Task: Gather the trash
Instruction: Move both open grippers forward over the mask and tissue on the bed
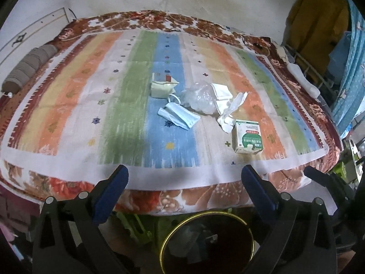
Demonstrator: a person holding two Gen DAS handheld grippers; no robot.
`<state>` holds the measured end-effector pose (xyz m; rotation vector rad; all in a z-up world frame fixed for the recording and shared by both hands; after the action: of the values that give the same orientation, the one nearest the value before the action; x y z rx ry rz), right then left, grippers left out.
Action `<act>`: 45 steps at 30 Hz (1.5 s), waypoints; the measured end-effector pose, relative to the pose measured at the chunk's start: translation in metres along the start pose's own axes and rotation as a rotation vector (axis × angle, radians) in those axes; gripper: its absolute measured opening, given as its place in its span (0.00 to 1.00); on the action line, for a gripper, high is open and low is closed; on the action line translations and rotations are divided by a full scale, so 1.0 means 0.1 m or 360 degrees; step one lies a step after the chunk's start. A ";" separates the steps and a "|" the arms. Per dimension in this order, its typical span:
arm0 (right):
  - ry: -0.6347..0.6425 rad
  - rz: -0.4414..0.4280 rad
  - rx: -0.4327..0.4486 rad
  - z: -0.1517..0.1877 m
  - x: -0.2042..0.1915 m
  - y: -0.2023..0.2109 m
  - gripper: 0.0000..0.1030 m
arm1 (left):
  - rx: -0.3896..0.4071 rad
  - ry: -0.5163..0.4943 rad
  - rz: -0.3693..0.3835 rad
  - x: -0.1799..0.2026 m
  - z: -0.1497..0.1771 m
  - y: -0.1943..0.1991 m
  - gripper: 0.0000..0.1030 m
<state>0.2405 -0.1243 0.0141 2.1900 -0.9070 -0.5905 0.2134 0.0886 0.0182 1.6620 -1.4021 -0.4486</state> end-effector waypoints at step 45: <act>-0.0134 0.0117 -0.0066 -0.89 0.74 -1.06 0.82 | -0.0227 0.0434 0.0311 -0.59 -0.67 -1.43 0.82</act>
<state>0.3897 -0.0865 -0.0149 2.0987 -1.0057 -0.6643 0.3317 0.1638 -0.0753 1.3968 -1.2825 -0.1967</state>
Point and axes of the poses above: each gripper's, at about its wrist camera, not at the fingertips, and y roughly against the way its jaws point, x to its right, z to its underside, the point moved 1 cm from there along -y, roughly the way its jaws point, and after that the axes turned 6 degrees about y, right-handed, at the moved point
